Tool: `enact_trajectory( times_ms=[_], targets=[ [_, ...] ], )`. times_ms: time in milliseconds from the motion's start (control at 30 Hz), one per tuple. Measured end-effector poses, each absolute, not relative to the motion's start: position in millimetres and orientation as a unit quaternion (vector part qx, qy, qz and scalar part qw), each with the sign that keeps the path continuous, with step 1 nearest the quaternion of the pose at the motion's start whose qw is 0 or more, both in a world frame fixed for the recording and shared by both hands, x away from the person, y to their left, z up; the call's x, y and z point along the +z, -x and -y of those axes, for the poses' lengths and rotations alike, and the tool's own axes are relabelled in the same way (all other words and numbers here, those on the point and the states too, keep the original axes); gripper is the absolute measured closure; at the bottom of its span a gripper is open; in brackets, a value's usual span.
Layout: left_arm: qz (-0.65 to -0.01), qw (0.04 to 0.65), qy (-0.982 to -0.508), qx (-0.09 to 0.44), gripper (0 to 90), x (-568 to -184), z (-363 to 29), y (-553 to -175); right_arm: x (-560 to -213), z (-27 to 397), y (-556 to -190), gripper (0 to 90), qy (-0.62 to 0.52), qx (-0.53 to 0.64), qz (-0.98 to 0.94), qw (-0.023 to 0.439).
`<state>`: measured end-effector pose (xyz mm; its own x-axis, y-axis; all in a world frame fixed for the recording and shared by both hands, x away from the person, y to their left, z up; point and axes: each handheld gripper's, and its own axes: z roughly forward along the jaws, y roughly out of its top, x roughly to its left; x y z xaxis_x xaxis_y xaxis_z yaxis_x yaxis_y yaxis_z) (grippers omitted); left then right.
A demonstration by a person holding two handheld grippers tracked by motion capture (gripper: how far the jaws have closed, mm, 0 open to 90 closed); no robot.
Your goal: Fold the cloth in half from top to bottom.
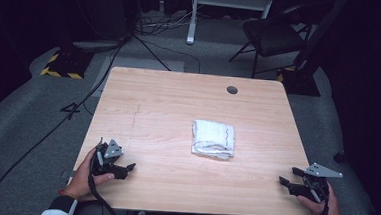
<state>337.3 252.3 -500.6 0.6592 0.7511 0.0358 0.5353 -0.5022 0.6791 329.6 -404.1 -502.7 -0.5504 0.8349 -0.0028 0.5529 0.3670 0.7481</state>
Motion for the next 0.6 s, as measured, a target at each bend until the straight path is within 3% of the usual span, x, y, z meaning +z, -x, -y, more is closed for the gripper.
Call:
enact_trajectory(
  times_ms=[600],
  targets=[
    [-0.397, 0.34, -0.838, 0.154, 17.5, -503.8, -256.4, -336.2, -503.3, 404.5, -330.1, 26.2, -0.446, 0.357, -0.795, 0.205]
  ],
)
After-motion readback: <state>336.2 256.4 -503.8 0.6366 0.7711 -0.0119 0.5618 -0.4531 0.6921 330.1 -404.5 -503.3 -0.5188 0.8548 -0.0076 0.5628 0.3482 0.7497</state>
